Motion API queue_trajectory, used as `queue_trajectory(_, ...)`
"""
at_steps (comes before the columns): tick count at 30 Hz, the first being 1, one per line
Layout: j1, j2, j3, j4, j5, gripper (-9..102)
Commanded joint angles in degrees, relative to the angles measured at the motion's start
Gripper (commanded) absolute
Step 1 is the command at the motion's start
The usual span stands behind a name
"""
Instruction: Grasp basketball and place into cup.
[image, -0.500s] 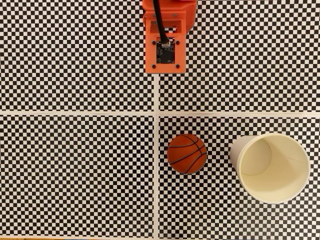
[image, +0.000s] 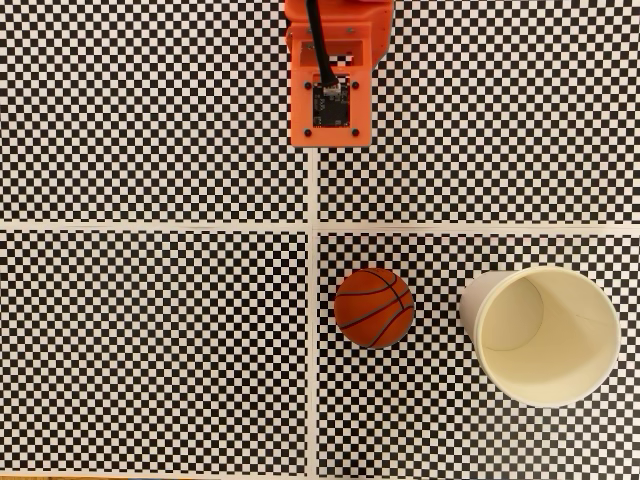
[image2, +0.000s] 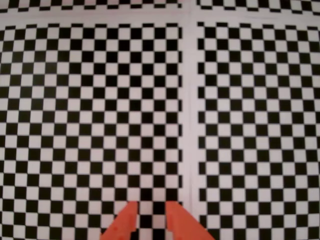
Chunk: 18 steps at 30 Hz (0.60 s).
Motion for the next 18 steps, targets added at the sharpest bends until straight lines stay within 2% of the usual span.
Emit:
queue_trajectory(1,0.1,0.6,2.0,0.4,0.4,0)
queue_trajectory(18,-1.0,0.6,2.0,0.2,-2.7,0)
